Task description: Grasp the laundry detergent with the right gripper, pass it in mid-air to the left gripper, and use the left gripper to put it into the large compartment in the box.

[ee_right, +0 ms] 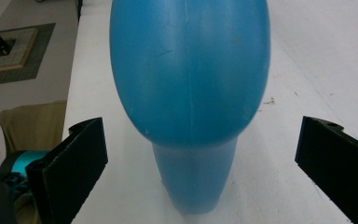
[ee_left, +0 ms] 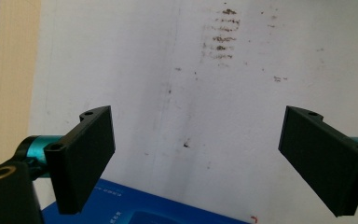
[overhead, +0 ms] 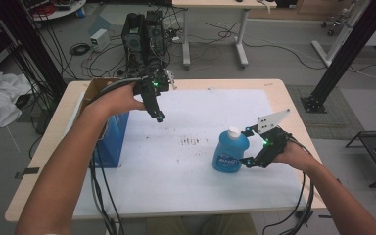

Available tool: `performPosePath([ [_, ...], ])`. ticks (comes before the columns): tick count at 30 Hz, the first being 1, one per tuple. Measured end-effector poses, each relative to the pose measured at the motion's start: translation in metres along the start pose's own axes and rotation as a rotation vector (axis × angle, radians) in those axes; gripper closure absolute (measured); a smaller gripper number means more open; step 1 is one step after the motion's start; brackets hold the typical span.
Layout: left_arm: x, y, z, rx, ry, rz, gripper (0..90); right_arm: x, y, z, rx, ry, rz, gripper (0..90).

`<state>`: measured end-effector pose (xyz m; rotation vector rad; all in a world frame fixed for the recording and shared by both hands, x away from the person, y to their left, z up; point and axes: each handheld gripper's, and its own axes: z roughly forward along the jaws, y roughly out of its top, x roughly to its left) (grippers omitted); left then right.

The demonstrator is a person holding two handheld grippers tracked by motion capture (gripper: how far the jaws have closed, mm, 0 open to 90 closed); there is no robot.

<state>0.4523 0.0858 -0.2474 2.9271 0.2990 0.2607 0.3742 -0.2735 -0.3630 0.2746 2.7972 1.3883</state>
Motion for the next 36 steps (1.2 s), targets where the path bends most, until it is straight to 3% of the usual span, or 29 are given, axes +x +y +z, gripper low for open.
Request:
performPosePath([
  [24,0.0,-0.003,-0.001,0.002,0.003,-0.009,10.6,0.002,-0.007,0.026,-0.042,0.01,0.02,1.2],
  [29,0.0,-0.002,-0.001,0.004,0.005,-0.006,10.6,0.002,-0.007,0.03,-0.052,0.017,0.005,1.3],
  [32,-0.001,-0.001,-0.001,0.007,0.006,-0.006,10.6,0.004,-0.007,0.032,-0.045,0.029,0.036,1.3],
  [36,-0.001,-0.001,0.0,0.004,0.009,-0.004,10.6,0.004,-0.008,0.034,-0.052,0.031,0.025,3.2],
])
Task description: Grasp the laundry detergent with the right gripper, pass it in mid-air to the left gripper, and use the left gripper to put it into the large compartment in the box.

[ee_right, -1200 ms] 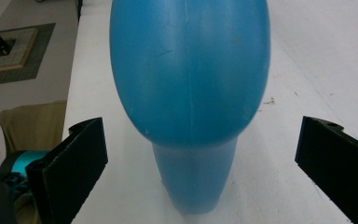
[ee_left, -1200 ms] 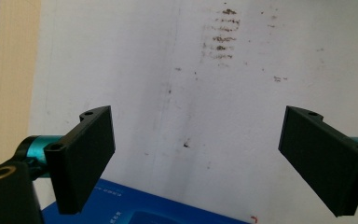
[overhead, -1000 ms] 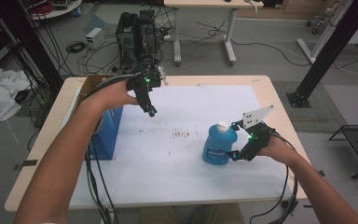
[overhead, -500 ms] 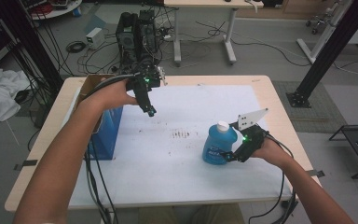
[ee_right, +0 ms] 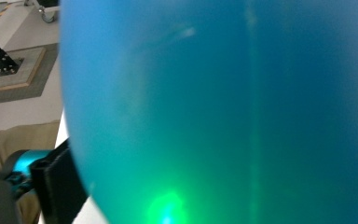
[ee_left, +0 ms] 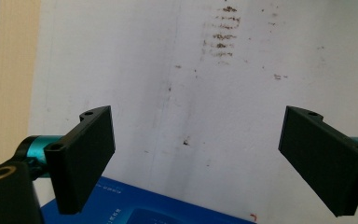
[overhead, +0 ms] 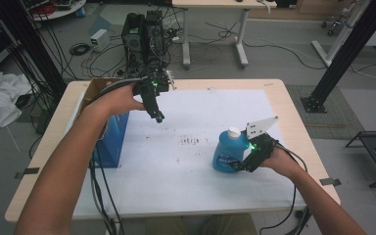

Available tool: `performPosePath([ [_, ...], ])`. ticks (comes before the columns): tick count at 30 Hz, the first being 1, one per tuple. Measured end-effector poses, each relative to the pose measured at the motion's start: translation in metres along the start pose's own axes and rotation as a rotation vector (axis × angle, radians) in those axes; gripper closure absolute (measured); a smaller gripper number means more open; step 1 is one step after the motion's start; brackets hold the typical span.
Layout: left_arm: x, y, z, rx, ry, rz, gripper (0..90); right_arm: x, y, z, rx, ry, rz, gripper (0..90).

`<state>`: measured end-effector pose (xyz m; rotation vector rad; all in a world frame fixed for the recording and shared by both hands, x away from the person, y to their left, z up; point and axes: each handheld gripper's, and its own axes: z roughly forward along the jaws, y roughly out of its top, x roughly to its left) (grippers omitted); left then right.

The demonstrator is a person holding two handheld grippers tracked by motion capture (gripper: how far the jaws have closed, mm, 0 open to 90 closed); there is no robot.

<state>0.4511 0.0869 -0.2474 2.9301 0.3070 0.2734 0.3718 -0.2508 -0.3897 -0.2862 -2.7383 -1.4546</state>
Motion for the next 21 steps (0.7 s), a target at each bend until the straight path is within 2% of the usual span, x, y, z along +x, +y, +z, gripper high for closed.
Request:
performPosePath([
  [9,0.0006,-0.0013,0.0,0.002,-0.002,-0.005,10.6,-0.0012,-0.0051,-0.0014,-0.038,-0.022,-0.001,5.0],
  [10,0.0008,-0.0011,0.0001,0.004,-0.003,-0.002,10.6,-0.0015,-0.0052,-0.0006,-0.043,-0.018,-0.009,6.8],
  [12,0.0007,-0.0007,0.0001,0.006,-0.001,-0.003,10.6,0.0014,-0.0053,-0.0011,-0.023,0.006,0.02,13.6],
  [14,0.0009,-0.0006,0.0002,0.004,0.001,-0.002,10.6,0.0015,-0.0053,-0.0012,-0.024,0.005,0.022,14.1],
  [16,0.001,-0.0009,0.0004,0.002,-0.001,-0.003,10.6,-0.0017,-0.0055,-0.0002,-0.042,-0.013,-0.009,14.1],
  [18,0.0011,-0.0013,0.0006,0.003,-0.005,-0.006,10.6,-0.0005,-0.0057,-0.0007,-0.032,-0.01,0.017,14.1],
  [19,0.0012,-0.0014,0.0006,0.003,-0.004,-0.004,10.6,0.0014,-0.0058,-0.0012,-0.02,0.0,0.046,14.2],
  [21,0.0014,-0.0016,0.0002,0.006,-0.002,-0.005,10.6,0.0002,-0.0058,-0.0009,-0.026,-0.01,0.035,15.8],
])
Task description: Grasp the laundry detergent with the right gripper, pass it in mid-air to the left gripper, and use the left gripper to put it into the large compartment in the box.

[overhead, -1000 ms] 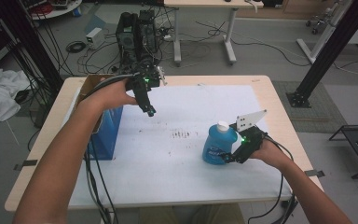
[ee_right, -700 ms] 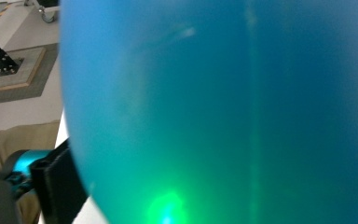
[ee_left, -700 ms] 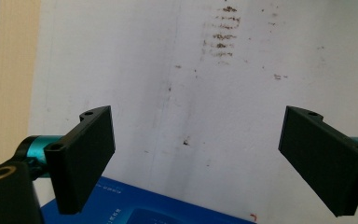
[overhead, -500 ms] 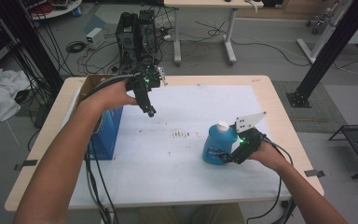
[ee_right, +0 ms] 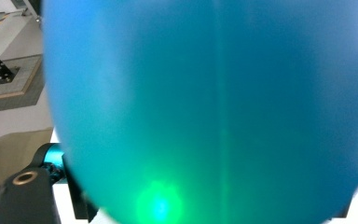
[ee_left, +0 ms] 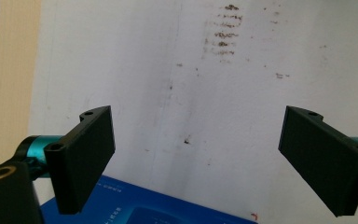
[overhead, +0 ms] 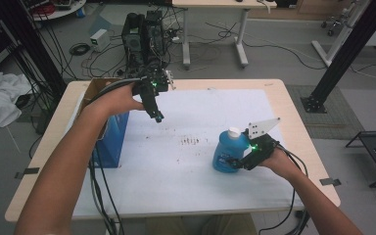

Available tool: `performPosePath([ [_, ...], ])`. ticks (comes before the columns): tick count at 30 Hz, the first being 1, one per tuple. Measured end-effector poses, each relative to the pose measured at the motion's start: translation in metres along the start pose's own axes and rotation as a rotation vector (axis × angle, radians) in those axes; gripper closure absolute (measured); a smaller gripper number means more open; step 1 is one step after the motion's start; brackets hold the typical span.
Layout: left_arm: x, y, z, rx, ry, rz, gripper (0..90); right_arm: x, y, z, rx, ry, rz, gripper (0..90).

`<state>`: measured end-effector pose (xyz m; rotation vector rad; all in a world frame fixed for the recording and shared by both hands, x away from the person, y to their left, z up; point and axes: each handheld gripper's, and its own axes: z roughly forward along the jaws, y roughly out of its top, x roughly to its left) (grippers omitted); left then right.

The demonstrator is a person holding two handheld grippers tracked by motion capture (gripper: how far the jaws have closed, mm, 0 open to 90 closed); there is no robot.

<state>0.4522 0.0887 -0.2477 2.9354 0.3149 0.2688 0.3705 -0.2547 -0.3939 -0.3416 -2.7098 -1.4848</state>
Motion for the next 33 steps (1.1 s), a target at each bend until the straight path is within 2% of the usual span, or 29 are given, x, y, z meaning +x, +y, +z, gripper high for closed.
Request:
performPosePath([
  [5,-0.0002,-0.0002,-0.0001,-0.001,0.002,0.001,10.6,-0.001,-0.0005,0.0001,-0.009,-0.002,-0.014,18.4],
  [6,-0.0003,-0.0003,-0.0001,-0.001,0.002,0.0,10.6,0.0003,-0.0004,-0.0006,-0.004,-0.001,0.009,18.5],
  [7,-0.0003,-0.0005,0.0002,-0.004,0.003,-0.001,10.6,0.0004,-0.0004,-0.0007,-0.005,-0.001,0.009,20.2],
  [8,-0.0003,-0.0006,0.0002,-0.003,0.003,-0.001,10.6,-0.0004,-0.0005,-0.0008,-0.014,0.001,-0.008,25.5],
  [11,-0.0005,-0.0006,0.0001,-0.002,0.001,0.0,10.6,0.0002,-0.0011,-0.0011,-0.011,0.006,-0.001,25.5],
  [13,-0.0005,-0.0005,-0.0003,0.001,0.001,0.001,10.6,-0.0007,-0.0011,-0.0002,-0.02,0.004,-0.013,25.5],
  [14,-0.0006,-0.0005,-0.0001,-0.001,0.001,0.001,10.6,0.001,-0.0012,-0.0004,-0.013,0.008,0.008,25.5],
  [17,-0.0006,-0.0005,-0.0001,-0.002,0.0,0.001,10.6,0.0004,-0.001,-0.0011,-0.011,0.004,0.001,26.3],
  [18,-0.0007,-0.0004,-0.0003,0.0,0.001,0.001,10.6,-0.0008,-0.0009,-0.0007,-0.022,-0.003,-0.016,26.9],
  [20,-0.0007,-0.0004,-0.0001,-0.001,0.002,0.0,10.6,0.0001,-0.0011,-0.0011,-0.015,0.004,-0.005,29.3],
  [26,-0.0008,-0.0002,0.0001,0.0,-0.001,0.001,10.6,-0.0003,-0.001,-0.0017,-0.021,0.0,-0.013,33.0],
  [27,-0.0007,-0.0002,-0.0001,0.001,-0.002,0.002,10.6,-0.0007,-0.0011,-0.0016,-0.024,-0.002,-0.027,35.4],
  [33,-0.0009,-0.0002,0.0004,0.0,0.0,0.002,10.6,0.0016,-0.0016,-0.0018,-0.01,0.008,-0.015,41.8],
])
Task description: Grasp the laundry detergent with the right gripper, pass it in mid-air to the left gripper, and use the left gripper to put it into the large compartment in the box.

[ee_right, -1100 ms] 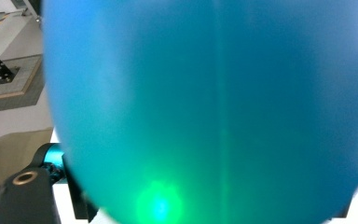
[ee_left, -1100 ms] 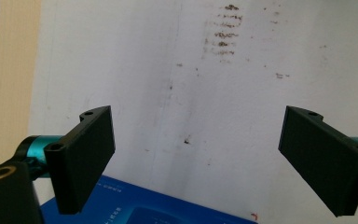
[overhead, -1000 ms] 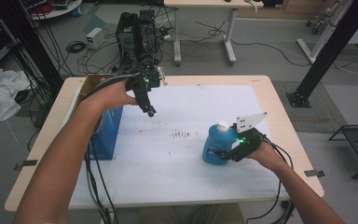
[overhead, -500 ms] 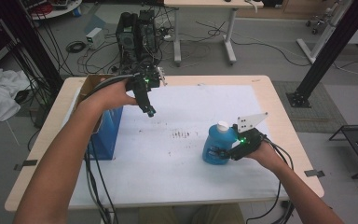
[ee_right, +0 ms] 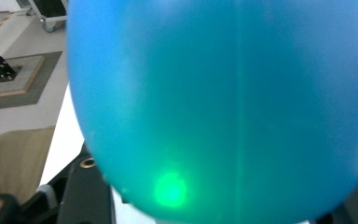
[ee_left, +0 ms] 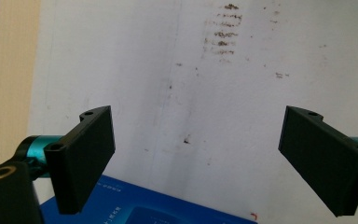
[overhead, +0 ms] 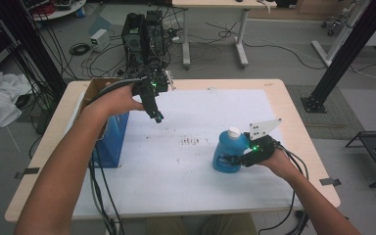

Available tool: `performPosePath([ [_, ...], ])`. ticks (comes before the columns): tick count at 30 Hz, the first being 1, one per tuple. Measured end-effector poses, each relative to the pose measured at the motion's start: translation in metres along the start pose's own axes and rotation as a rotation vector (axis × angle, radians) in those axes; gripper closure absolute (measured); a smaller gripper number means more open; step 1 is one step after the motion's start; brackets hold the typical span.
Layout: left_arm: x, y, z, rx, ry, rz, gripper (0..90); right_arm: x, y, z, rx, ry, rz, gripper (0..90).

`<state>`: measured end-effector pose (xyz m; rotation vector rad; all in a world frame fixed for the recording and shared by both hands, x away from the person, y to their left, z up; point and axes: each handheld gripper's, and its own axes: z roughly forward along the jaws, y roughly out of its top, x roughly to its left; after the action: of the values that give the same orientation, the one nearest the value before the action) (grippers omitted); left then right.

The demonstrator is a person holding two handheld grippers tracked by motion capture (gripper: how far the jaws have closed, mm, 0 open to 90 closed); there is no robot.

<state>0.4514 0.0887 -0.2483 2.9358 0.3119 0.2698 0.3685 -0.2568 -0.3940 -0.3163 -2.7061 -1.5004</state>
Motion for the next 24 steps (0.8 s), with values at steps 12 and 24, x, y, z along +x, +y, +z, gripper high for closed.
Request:
performPosePath([
  [12,-0.005,0.004,-0.002,-0.02,-0.012,0.004,10.6,0.0,0.0,0.0,-0.025,-0.006,-0.039,43.9],
  [24,-0.024,0.015,-0.021,-0.098,-0.037,0.049,10.5,0.005,0.01,-0.016,-0.035,0.002,-0.034,43.9],
])
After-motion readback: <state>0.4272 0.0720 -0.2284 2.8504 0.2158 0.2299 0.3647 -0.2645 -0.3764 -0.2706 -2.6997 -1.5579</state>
